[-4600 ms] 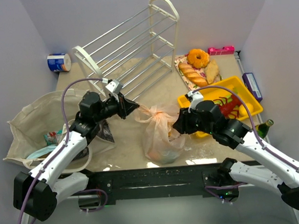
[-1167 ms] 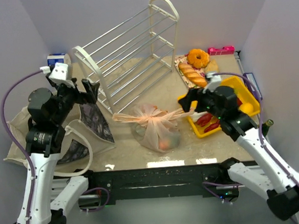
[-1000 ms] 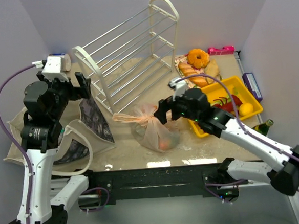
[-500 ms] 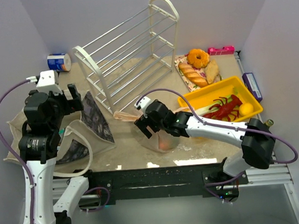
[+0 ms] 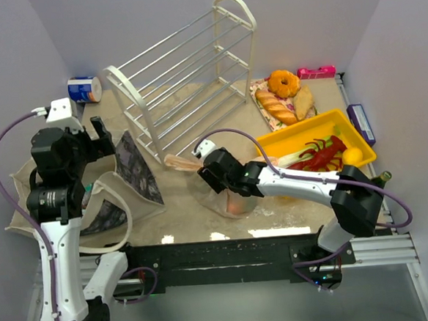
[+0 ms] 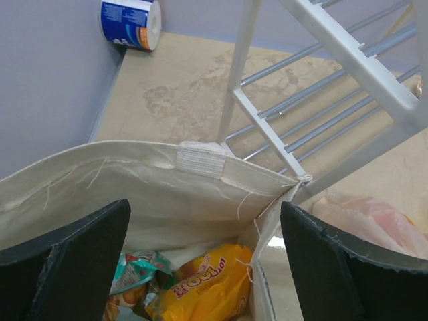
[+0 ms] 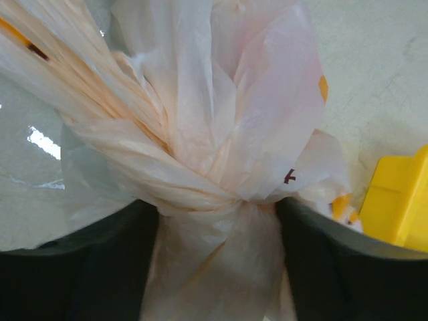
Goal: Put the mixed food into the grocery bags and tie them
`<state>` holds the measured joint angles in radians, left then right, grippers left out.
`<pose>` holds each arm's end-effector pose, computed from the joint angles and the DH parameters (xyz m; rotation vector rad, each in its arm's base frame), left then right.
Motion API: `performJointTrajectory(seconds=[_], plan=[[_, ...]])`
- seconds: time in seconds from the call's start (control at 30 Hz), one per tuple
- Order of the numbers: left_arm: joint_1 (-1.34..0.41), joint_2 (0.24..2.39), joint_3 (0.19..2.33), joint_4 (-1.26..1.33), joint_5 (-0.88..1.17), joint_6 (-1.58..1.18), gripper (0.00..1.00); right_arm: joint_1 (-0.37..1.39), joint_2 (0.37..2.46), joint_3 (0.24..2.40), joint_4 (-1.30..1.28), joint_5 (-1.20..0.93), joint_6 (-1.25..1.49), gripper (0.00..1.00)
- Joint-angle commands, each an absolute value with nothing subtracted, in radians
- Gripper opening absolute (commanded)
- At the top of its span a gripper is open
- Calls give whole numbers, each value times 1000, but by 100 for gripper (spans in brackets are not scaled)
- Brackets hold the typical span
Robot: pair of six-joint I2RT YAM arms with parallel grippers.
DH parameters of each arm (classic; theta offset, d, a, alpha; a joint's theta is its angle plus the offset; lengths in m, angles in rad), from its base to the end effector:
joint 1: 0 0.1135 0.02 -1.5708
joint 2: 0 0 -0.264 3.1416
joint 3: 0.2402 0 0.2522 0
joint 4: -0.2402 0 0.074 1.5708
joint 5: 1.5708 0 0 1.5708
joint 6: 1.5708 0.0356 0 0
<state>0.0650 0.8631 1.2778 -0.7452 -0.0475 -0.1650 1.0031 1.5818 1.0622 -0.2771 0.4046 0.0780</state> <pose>0.1516 0.0116 0.4322 -0.2501 1.8844 -0.0227 0.1946 0.2791 0.2316 -0.8473 2.1267 0.0773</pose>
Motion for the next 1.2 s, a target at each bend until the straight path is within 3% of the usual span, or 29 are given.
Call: performJointTrajectory(seconds=[0.0,0.07,0.1,0.17,0.4,0.47,0.5,0.57,0.6,0.67,0.9,1.17], plan=[[74,781,1267,-801,-97,-176,100,999,1548,1065,-268,486,115,54],[74,767,1253,-849,-28,-169,100,993,1540,1071,-270,491,126,32],[74,767,1247,-870,-5,-170,100,989,1537,1075,-273,492,136,14],[75,747,1195,-884,95,-172,100,983,1528,1078,-276,502,146,1],[74,736,1048,-767,339,-230,99,980,1433,1094,-324,525,184,0],[74,762,1029,-756,374,-213,92,980,1395,1097,-337,532,183,0],[74,770,1026,-753,397,-209,66,979,1361,1097,-351,546,183,0],[74,775,1014,-736,481,-204,36,980,1333,1104,-365,560,179,0],[74,773,1011,-730,512,-203,11,980,1318,1108,-383,572,181,0],[72,776,1009,-732,592,-203,0,980,1273,1121,-399,578,181,0],[8,793,980,-712,833,-242,0,979,1180,1186,-451,594,184,0],[-346,870,1014,-496,669,-406,0,980,1072,1296,-494,554,193,0]])
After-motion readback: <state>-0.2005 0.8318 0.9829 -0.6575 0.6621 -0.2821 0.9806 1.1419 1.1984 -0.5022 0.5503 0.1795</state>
